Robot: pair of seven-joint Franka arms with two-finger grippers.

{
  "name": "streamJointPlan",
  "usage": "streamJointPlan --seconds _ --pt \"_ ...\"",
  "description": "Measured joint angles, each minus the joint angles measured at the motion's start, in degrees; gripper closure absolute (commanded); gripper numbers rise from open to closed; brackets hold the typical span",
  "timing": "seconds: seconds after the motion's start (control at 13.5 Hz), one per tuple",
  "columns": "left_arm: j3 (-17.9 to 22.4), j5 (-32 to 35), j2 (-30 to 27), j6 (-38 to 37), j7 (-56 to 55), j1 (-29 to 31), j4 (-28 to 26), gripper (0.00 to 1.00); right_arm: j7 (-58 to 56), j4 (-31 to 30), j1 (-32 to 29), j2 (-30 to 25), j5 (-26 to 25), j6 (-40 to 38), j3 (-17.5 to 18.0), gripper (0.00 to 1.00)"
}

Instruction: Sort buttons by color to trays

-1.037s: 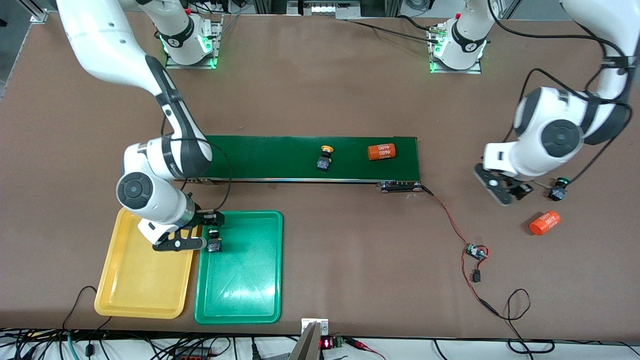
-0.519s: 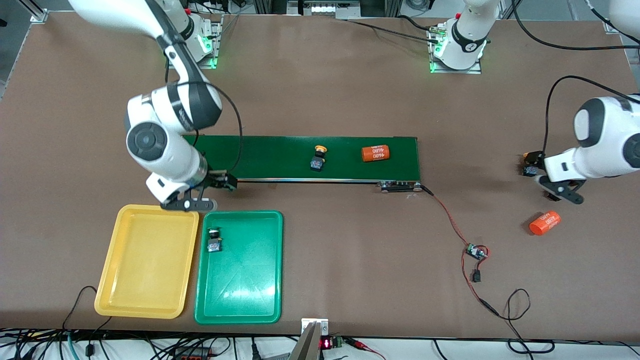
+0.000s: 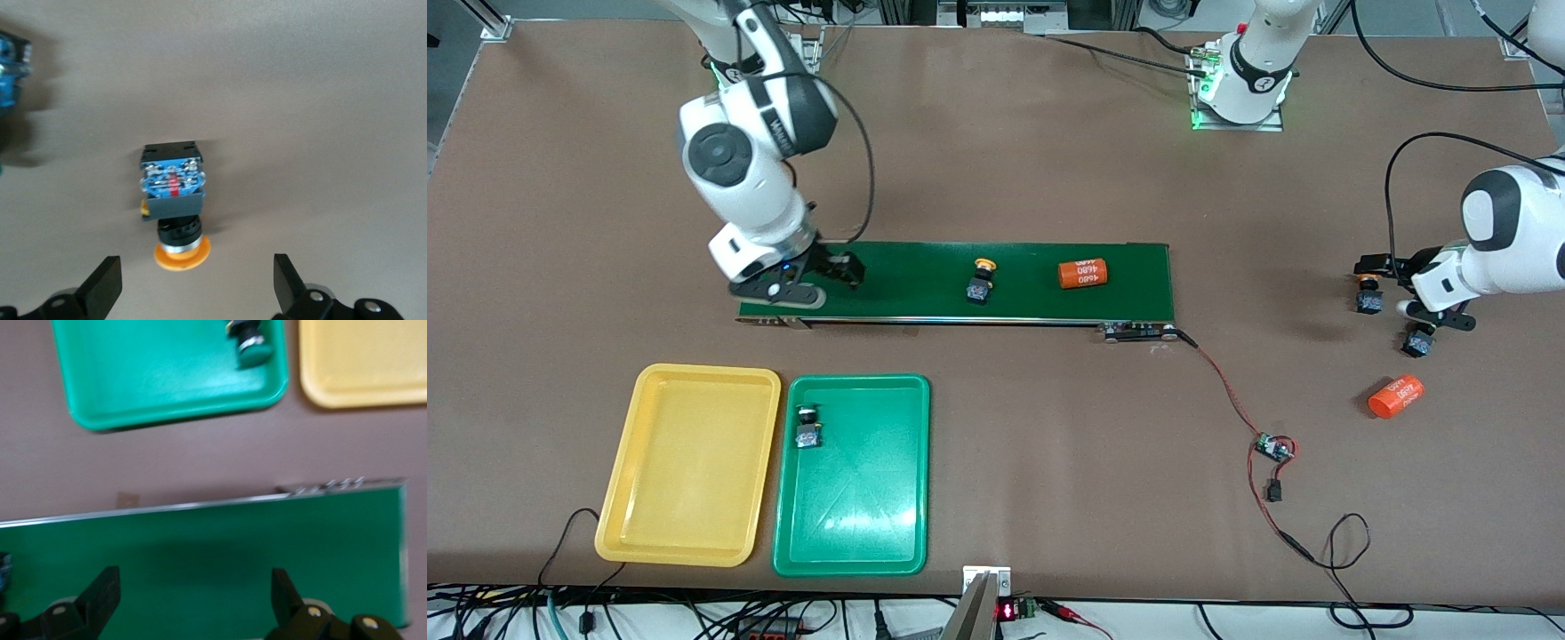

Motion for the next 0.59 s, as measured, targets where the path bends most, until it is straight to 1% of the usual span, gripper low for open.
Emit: streamJointPlan --seconds 0.22,0.37,0.44,0.52,0.59 --pt "-0.2 0.0 1.6 1.3 -0.8 0.0 -0.1 0.01 5.4 -2.6 5.6 -0.5 0.0 3.0 0.1 0.00" --pt "-0.1 0.0 2.8 3.6 -0.8 0.0 -0.2 0.04 6.0 -4.5 6.9 -0.5 0.0 6.6 0.1 0.00" --pt "-0.1 0.0 3.4 4.7 -0.8 0.0 -0.2 0.15 6.0 -5.6 7.0 -0.4 0.0 8.4 0.1 0.00" --pt "-0.1 0.0 3.9 5.4 -0.8 0.0 -0.2 0.48 6.0 -6.4 7.0 -0.3 0.0 9.6 0.1 0.00" --pt "-0.1 0.0 4.1 5.8 -0.8 0.0 -0.2 0.72 6.0 -6.8 7.0 -0.1 0.0 10.3 0.1 0.00"
